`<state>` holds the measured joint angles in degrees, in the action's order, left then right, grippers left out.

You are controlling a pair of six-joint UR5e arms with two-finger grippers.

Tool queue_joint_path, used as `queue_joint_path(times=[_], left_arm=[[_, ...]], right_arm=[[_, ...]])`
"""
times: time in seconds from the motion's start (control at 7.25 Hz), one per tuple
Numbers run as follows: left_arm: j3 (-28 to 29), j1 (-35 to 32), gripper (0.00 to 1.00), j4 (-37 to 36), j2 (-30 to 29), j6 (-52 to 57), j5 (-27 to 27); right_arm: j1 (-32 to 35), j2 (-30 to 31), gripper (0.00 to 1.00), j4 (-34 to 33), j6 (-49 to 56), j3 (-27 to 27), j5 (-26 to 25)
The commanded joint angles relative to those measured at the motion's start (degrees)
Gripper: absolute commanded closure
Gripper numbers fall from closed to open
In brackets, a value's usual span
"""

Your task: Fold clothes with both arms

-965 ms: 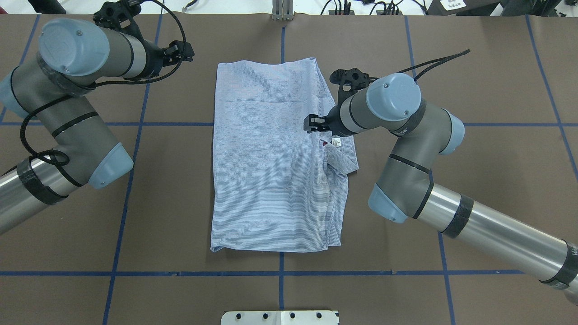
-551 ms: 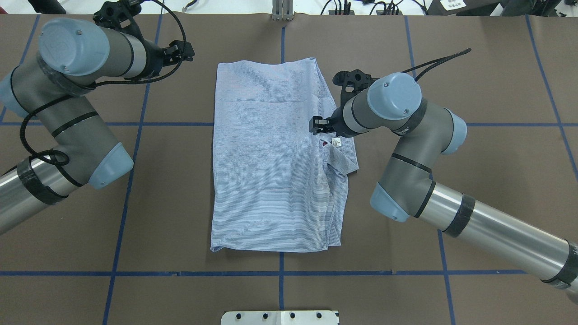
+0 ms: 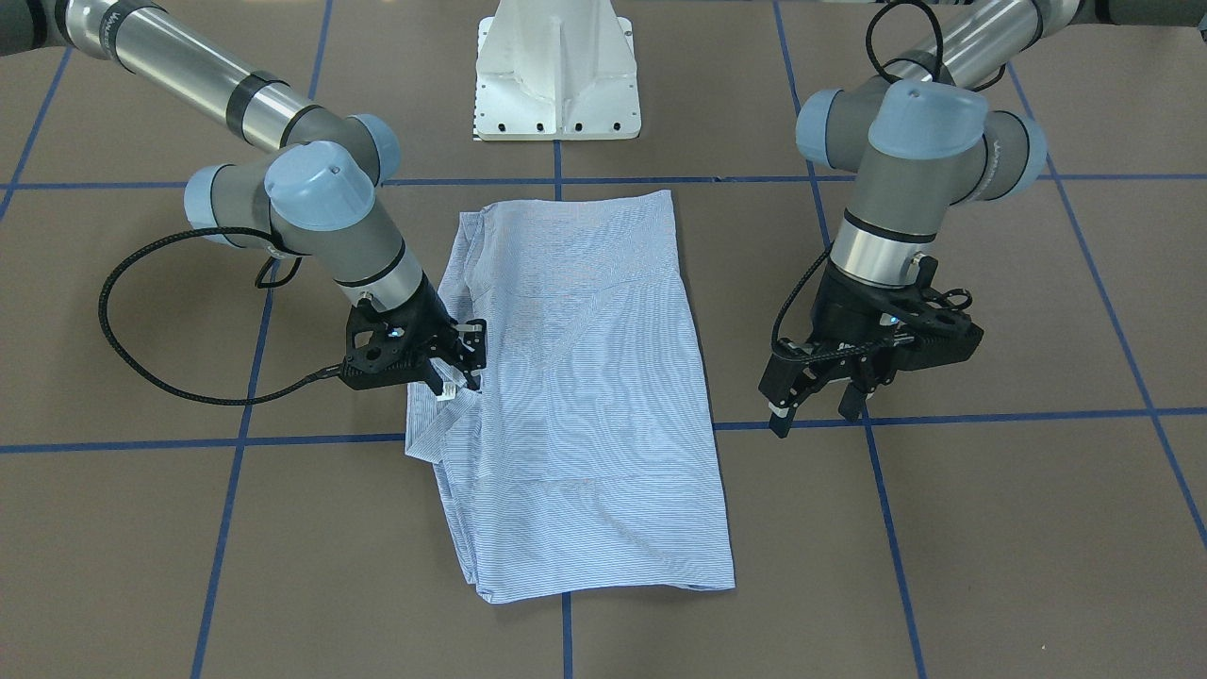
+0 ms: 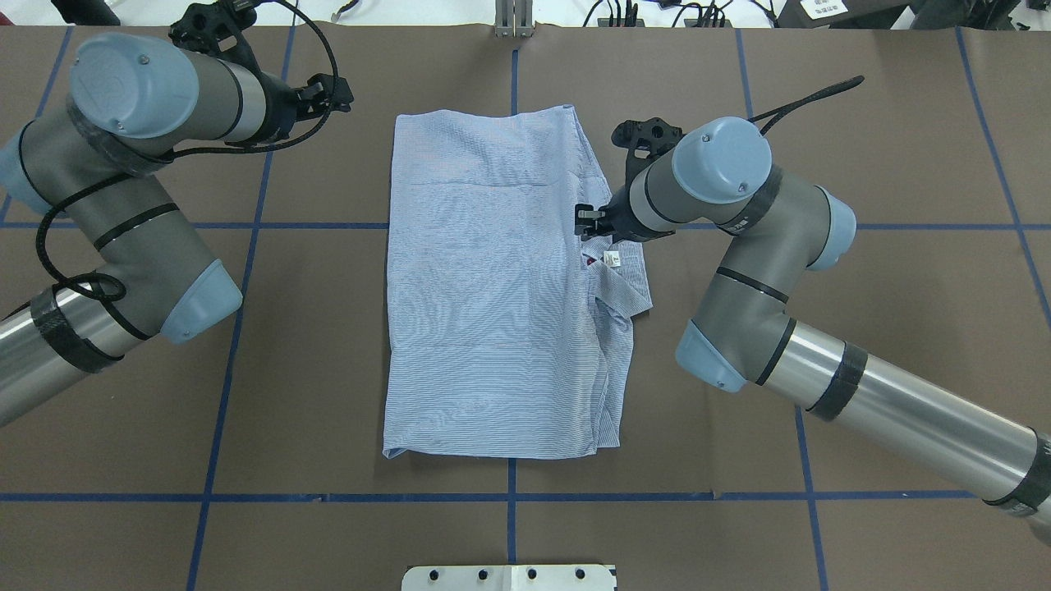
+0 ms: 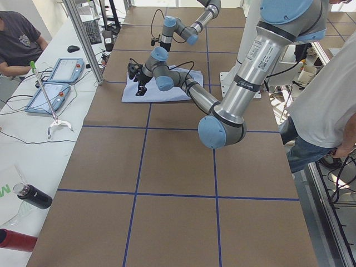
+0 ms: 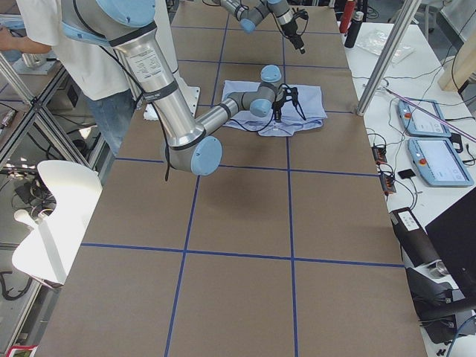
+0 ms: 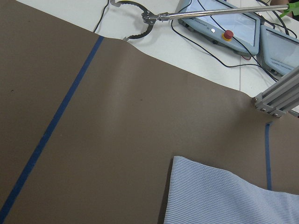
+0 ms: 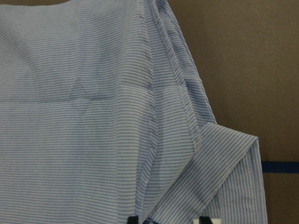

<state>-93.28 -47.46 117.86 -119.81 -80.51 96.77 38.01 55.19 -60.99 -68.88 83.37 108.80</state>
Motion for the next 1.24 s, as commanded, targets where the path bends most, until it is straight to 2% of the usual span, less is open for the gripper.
queue_joint_path(times=[0.0,0.55,0.97,1.1], left_arm=[[0.0,0.0,0.0,0.0,0.1,0.0,0.0],[0.0,-0.1,0.0,0.0,0.0,0.0,0.0],[0.0,-0.1,0.0,0.0,0.0,-0.1,0.0],[-0.1,-0.1,0.0,0.0,0.0,-0.1,0.0]], right_arm=[[-0.2,-4.3,0.48,0.0,0.1,-4.9,-0.2],[-0.1,-4.5,0.49,-0.1,2.2,-5.9,0.0],[1.6,-1.4,0.5,-0.3,2.3,-2.4,3.7],[1.3,-1.4,0.6,-0.5,2.3,-2.5,3.7]])
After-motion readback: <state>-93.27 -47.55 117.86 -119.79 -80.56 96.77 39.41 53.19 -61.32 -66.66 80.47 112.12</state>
